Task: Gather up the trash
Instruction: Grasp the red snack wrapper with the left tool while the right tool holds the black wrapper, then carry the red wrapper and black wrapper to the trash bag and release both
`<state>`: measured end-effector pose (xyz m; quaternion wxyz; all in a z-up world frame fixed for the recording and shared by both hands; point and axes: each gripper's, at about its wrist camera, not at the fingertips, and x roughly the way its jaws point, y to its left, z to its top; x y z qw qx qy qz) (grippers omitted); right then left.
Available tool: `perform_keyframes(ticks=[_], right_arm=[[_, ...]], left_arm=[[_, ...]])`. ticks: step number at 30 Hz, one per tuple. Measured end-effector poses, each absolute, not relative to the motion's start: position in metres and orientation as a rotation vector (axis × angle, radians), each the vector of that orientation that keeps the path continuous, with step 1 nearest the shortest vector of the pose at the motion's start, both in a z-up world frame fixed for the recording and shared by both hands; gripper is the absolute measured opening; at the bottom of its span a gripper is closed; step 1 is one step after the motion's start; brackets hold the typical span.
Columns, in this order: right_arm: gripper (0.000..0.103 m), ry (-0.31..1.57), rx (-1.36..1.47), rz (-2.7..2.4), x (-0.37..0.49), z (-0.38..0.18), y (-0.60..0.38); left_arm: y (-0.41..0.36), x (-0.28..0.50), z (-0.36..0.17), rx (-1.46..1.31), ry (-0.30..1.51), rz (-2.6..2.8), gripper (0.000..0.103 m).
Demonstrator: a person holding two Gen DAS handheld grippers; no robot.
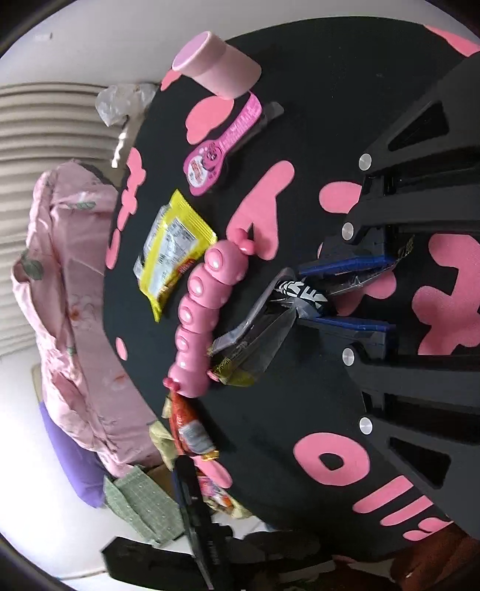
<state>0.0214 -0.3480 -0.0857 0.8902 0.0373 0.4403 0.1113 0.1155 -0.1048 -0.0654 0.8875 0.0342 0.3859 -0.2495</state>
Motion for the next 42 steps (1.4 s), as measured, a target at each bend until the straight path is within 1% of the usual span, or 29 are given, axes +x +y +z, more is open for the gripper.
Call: perform_keyframes(ticks=[1, 3, 7, 9, 12, 17, 26, 34, 42], right_arm=[[0.020, 0.901, 0.080, 0.227, 0.020, -0.083, -0.349], [0.020, 0.878, 0.097, 0.226, 0.018, -0.078, -0.351], [0.020, 0.854, 0.134, 0.221, 0.016, -0.072, -0.355], [0.020, 0.852, 0.143, 0.223, 0.015, -0.071, -0.355], [0.020, 0.849, 0.143, 0.231, 0.012, -0.070, -0.353], [0.020, 0.826, 0.147, 0.233, 0.011, -0.061, -0.350], [0.020, 0.716, 0.072, 0.261, 0.017, -0.010, -0.317], [0.020, 0.659, 0.004, 0.317, 0.032, 0.022, -0.266], [0.020, 0.609, -0.066, 0.402, 0.058, 0.054, -0.205]], left_arm=[[-0.106, 0.117, -0.066, 0.077, 0.811, -0.513, 0.077], [-0.109, 0.123, -0.070, 0.084, 0.844, -0.496, 0.066], [-0.116, 0.133, -0.075, 0.097, 0.882, -0.489, 0.055], [-0.117, 0.134, -0.079, 0.082, 0.904, -0.498, 0.039], [-0.113, 0.127, -0.075, 0.056, 0.883, -0.515, 0.036], [-0.104, 0.111, -0.058, 0.057, 0.837, -0.514, 0.036], [-0.060, 0.092, -0.022, -0.045, 0.743, -0.492, 0.036], [0.006, 0.082, -0.006, -0.122, 0.674, -0.390, 0.036], [0.081, 0.079, -0.008, -0.209, 0.653, -0.236, 0.036]])
